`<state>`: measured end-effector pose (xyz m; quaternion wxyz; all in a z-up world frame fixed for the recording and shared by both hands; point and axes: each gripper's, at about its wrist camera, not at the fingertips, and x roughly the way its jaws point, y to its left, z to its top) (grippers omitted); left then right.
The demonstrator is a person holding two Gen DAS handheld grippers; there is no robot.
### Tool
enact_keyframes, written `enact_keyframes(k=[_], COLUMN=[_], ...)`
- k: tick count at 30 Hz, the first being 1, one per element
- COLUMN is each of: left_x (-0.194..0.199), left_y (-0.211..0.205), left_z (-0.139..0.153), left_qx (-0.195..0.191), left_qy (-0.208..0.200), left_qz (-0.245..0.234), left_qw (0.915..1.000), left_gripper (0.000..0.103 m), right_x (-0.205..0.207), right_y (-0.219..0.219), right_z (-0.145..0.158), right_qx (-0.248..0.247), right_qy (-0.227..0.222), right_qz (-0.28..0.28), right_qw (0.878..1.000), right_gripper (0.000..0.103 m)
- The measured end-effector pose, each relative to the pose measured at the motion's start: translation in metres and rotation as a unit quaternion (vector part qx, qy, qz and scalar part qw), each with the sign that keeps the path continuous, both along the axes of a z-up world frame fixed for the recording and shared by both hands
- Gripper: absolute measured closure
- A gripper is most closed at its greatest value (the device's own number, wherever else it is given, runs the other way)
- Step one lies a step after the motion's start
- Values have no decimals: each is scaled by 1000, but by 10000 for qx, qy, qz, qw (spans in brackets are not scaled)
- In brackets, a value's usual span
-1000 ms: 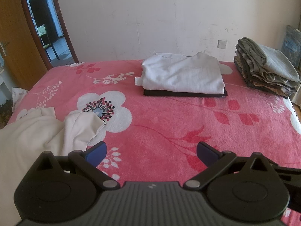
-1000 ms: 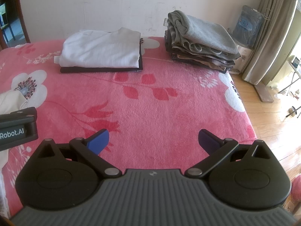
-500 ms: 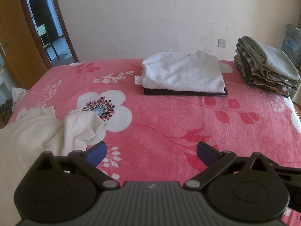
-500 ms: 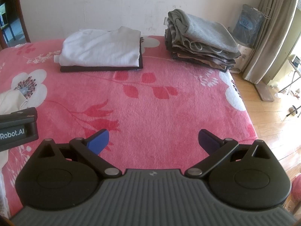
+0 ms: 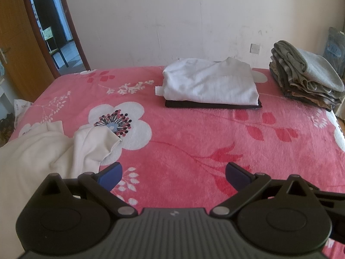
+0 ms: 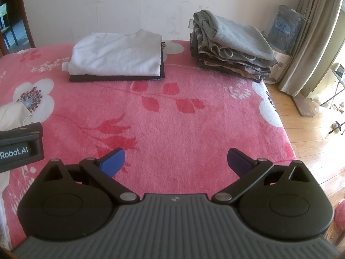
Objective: Fold clothes
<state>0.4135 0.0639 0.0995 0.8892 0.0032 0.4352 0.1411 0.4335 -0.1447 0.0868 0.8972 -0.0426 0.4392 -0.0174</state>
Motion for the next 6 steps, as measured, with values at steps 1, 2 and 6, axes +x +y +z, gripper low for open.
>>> enact_keyframes(k=[1,2,6], left_x=[0,0,0], left_y=[0,0,0], left_z=[0,-1,-2], left_qx=[-3,-6,0], left_qy=[3,7,11], left_qz=[0,-1,-5], left_qw=[10000,10000,10000], left_gripper=[1,1,1], right_x=[0,0,0], right_y=[0,0,0], right_z=[0,0,-2], right_qx=[0,0,2], right_qy=[2,3,17], right_qz=[0,0,-2], right_qw=[10000,10000,10000], right_gripper=[1,1,1])
